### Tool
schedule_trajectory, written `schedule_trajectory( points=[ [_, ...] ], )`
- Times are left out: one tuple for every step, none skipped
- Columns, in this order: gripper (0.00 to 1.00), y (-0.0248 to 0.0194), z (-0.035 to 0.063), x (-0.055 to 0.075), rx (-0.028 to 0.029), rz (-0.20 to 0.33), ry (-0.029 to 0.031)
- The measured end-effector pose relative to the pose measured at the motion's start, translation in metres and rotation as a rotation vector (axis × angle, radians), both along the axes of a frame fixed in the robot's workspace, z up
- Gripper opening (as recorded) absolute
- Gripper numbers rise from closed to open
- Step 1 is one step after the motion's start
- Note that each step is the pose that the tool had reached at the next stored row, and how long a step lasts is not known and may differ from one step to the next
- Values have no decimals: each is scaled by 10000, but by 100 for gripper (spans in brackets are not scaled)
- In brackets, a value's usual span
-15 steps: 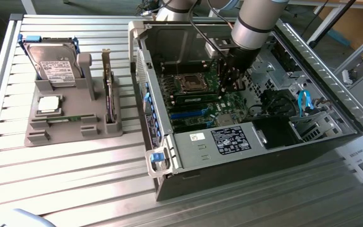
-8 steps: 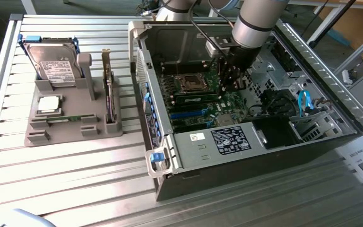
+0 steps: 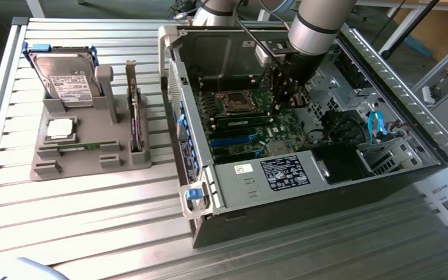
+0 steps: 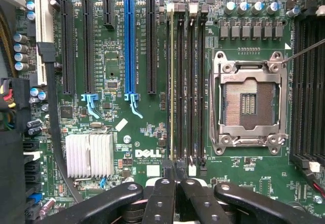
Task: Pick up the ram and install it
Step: 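Press down the ram until it locks into place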
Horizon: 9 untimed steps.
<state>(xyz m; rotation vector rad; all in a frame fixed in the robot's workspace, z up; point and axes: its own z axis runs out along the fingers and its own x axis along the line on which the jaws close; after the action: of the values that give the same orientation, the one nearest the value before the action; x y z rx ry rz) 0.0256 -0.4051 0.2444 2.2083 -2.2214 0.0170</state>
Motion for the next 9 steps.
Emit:
schedule_trajectory(
  points=[
    [10, 0, 9, 0, 0, 0, 0],
    [10, 0, 18, 0, 0, 0, 0],
    [10, 0, 26, 0, 1, 0, 0],
    [10, 0, 34, 0, 0, 0, 0],
    [10, 0, 43, 0, 0, 0, 0],
    [10, 0, 50, 0, 0, 1, 0],
    [10, 0, 56, 0, 0, 1, 0],
    [10, 0, 60, 0, 1, 0, 0],
    [10, 0, 60, 0, 3, 0, -1]
  ],
)
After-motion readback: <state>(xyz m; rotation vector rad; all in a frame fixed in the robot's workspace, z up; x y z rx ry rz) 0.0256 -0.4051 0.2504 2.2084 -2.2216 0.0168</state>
